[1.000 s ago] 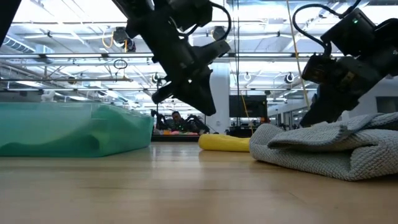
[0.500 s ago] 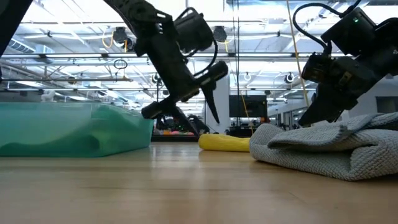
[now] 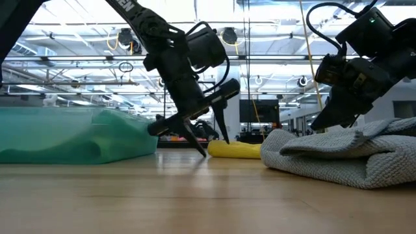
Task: Fold microfiber towels
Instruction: Fold the yellow microfiber cloth
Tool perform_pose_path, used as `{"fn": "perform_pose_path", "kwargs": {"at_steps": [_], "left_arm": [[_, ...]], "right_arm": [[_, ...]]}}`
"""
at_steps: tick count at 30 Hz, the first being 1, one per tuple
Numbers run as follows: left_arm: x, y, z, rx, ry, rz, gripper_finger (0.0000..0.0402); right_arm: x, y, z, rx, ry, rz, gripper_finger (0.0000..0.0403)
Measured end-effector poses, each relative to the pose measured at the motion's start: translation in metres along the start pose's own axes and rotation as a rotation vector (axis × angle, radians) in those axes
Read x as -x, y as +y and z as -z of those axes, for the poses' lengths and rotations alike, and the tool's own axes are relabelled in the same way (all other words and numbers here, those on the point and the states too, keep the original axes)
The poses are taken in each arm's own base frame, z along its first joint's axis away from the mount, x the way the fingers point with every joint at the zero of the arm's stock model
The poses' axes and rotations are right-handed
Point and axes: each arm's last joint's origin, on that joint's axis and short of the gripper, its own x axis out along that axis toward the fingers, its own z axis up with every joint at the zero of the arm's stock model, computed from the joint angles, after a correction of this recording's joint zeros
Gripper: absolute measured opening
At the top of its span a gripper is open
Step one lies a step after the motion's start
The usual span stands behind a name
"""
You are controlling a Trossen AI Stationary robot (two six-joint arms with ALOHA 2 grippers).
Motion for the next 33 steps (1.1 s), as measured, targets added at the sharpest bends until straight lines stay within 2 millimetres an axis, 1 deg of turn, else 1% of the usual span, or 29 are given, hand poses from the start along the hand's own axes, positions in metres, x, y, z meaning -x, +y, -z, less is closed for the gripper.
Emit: {"fn": "perform_pose_path", "kwargs": {"at_steps": [3,7,10,14,17,19,22,25,28,31,33], "left_arm": [[0.0,0.0,-0.001,-0.014,0.004,0.003,0.0207],[-0.001,-0.002,0.0,-0.032,0.029,0.029,0.0159],[-0.003,-0.003,0.005,-0.018,0.001,0.026,0.0127],[-0.004,-0.004,0.01,-0.014,-0.037,0.024,0.0107],[-0.005,-0.003,0.012,-0.071,-0.08,0.009,0.0089],[-0.005,-0.003,0.013,-0.132,-0.122,-0.008,0.0063],[-0.005,-0.004,0.014,-0.271,-0.177,-0.024,0.0016],[-0.003,-0.005,0.008,-0.425,-0.217,-0.035,0.0013],[0.0,-0.004,-0.002,-0.517,-0.253,-0.066,0.0013],[0.002,-0.002,-0.009,-0.557,-0.259,-0.073,0.0006],[0.002,-0.003,-0.012,-0.605,-0.263,-0.071,0.0008]], "right_arm": [[0.0,0.0,0.0,0.001,0.004,0.003,0.0013],[0.0,0.0,0.001,-0.007,0.007,0.005,0.0013],[0.0,-0.001,0.0,-0.009,-0.005,0.028,0.0013],[0.0,-0.002,-0.001,-0.007,-0.035,0.07,0.0013],[0.0,-0.002,-0.002,-0.006,-0.051,0.075,0.0013],[0.0,-0.002,-0.004,-0.01,-0.071,0.081,0.0013],[0.0,0.0,-0.008,-0.03,-0.11,0.064,0.0013],[0.001,0.003,-0.015,-0.104,-0.181,0.026,0.0015],[0.002,0.001,-0.024,-0.217,-0.211,0.033,0.0025],[0.001,-0.007,-0.036,-0.329,-0.193,0.095,0.0047],[0.0,-0.016,-0.048,-0.394,-0.181,0.115,0.0068]]}}
